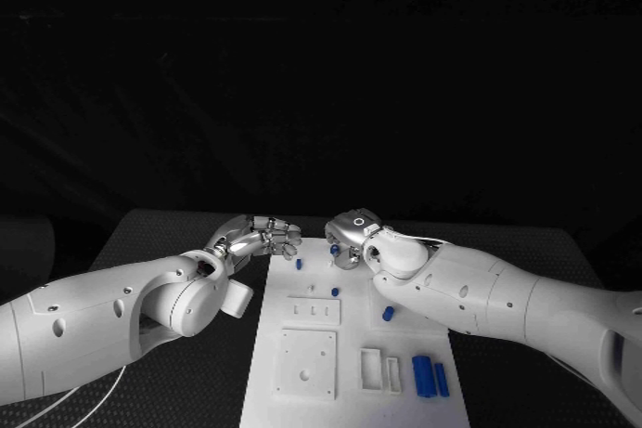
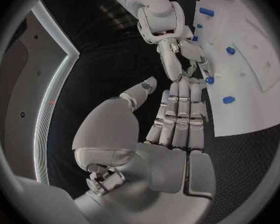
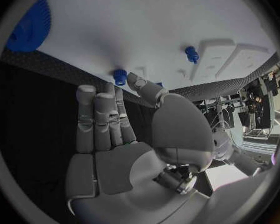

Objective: Assemble the parts on the task board

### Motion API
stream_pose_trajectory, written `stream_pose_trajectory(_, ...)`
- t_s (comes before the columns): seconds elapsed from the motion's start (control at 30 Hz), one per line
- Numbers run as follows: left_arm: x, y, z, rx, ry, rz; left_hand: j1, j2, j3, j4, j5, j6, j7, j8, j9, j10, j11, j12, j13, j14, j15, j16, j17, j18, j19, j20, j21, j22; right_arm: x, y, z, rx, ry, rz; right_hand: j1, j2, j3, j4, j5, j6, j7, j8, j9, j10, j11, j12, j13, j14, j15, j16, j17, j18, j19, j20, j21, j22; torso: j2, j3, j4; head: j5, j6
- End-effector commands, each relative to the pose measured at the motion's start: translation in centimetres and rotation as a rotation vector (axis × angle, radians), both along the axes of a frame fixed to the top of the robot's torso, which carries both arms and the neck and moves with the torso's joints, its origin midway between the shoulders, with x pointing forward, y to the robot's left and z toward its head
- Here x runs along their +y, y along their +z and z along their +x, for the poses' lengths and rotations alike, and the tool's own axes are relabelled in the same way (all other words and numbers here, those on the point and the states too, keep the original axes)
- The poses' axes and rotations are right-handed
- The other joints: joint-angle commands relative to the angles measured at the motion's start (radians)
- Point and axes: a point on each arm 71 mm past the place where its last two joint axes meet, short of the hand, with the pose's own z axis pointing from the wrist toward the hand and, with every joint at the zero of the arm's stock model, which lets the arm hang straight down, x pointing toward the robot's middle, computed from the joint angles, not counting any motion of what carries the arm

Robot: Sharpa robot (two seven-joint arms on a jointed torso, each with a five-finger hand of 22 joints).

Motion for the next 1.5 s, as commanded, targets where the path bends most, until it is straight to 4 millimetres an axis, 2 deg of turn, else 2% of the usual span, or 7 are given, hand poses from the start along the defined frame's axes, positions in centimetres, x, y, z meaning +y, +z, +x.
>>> stream_pose_trajectory(0.03,-0.2,0.1,0.0,-0.005,-0.016,-0.011,-0.008,0.001,0.006,0.001,-0.004,-0.006,0.002,-0.006,0.000,-0.001,0.008,-0.007,-0.001,-0.001,0.005,-0.006,0.002,0.017,-0.007,-0.003,0.005,0.023,0.0,0.0,0.0,0.003,0.005,0.003,0.005,-0.010,0.000,0.009,0.006,-0.007,0.001,-0.003,-0.001,-0.007,0.001,-0.001,-0.001,0.003,0.007,-0.004,-0.002,0.064,0.004,0.005,0.002,0.015,0.000,-0.0007,-0.0001,0.000,-0.001)
stream_pose_trajectory(0.43,0.7,0.2,0.1,-0.012,0.005,-0.008,-0.008,0.000,0.006,0.000,-0.003,-0.007,0.002,-0.006,0.000,-0.001,0.008,-0.008,-0.001,-0.001,0.005,-0.007,0.003,0.017,-0.007,-0.003,0.006,0.023,-1.9,2.2,-1.4,-0.010,0.040,0.123,0.011,-0.050,0.010,0.029,0.006,-0.017,0.006,-0.009,-0.003,-0.017,0.005,0.000,-0.006,0.003,0.011,-0.001,-0.008,0.064,0.006,0.005,0.001,0.014,-0.001,0.0006,-0.0042,0.002,0.013)
stream_pose_trajectory(0.9,1.5,0.3,0.2,-0.025,0.007,-0.020,-0.002,0.003,0.014,-0.006,0.034,-0.005,0.001,-0.007,0.001,0.002,0.007,-0.010,-0.001,-0.001,0.006,-0.011,0.007,0.016,-0.010,-0.002,0.008,0.023,-10.5,5.0,-0.7,0.085,-0.067,0.106,-0.043,-0.064,-0.082,0.020,0.006,-0.050,0.019,-0.025,-0.009,0.053,-0.021,0.042,0.031,0.003,-0.014,0.007,-0.013,0.064,0.002,0.008,0.008,0.020,-0.008,0.0134,-0.0335,0.012,0.034)
stream_pose_trajectory(1.1,1.5,0.3,0.2,-0.023,0.007,-0.021,-0.003,0.002,0.013,-0.006,0.034,-0.005,0.001,-0.007,0.001,0.002,0.007,-0.011,-0.001,-0.001,0.006,-0.012,0.008,0.016,-0.010,-0.002,0.008,0.023,-12.7,4.4,0.4,0.136,-0.123,0.079,-0.062,-0.070,-0.213,-0.022,0.022,-0.070,-0.047,-0.035,-0.011,0.264,-0.094,0.480,0.365,0.026,-0.064,0.093,0.043,0.064,0.025,-0.009,0.046,0.026,-0.008,0.0215,-0.0410,0.013,0.035)
stream_pose_trajectory(1.13,1.5,0.3,0.2,-0.022,0.006,-0.021,-0.004,0.002,0.013,-0.006,0.034,-0.005,0.001,-0.007,0.001,0.002,0.007,-0.011,-0.001,-0.001,0.006,-0.012,0.008,0.016,-0.010,-0.002,0.008,0.023,-12.9,4.4,0.4,0.142,-0.126,0.079,-0.056,-0.058,-0.211,-0.025,0.002,-0.072,-0.030,-0.037,-0.011,0.212,-0.081,0.516,0.405,0.015,-0.079,0.096,0.049,0.064,0.024,-0.011,0.047,0.025,-0.008,0.0216,-0.0407,0.011,0.034)
stream_pose_trajectory(1.33,1.5,0.2,0.3,-0.020,0.006,-0.020,-0.004,0.003,0.013,-0.005,0.034,-0.005,0.002,-0.007,0.001,0.002,0.007,-0.011,-0.001,-0.001,0.006,-0.012,0.008,0.016,-0.010,-0.002,0.009,0.023,-13.0,3.4,0.9,0.178,-0.141,0.093,-0.048,-0.053,-0.177,0.011,0.009,-0.074,-0.034,-0.043,-0.014,-0.063,-0.083,1.045,0.890,-0.017,-0.058,0.180,0.145,0.064,0.035,-0.026,0.118,0.027,-0.008,0.0222,-0.0407,0.002,0.029)
stream_pose_trajectory(1.5,1.4,0.2,0.4,-0.019,0.006,-0.019,-0.005,0.003,0.013,-0.005,0.034,-0.005,0.002,-0.007,0.001,0.002,0.007,-0.011,-0.001,-0.001,0.006,-0.012,0.008,0.016,-0.010,-0.002,0.009,0.023,-13.0,2.2,1.2,0.198,-0.152,0.091,-0.051,-0.043,-0.159,0.029,0.008,-0.073,-0.021,-0.044,-0.015,-0.106,-0.074,1.108,0.949,-0.021,-0.063,0.186,0.169,0.064,0.023,-0.027,0.150,0.026,-0.008,0.0230,-0.0382,-0.002,0.030)
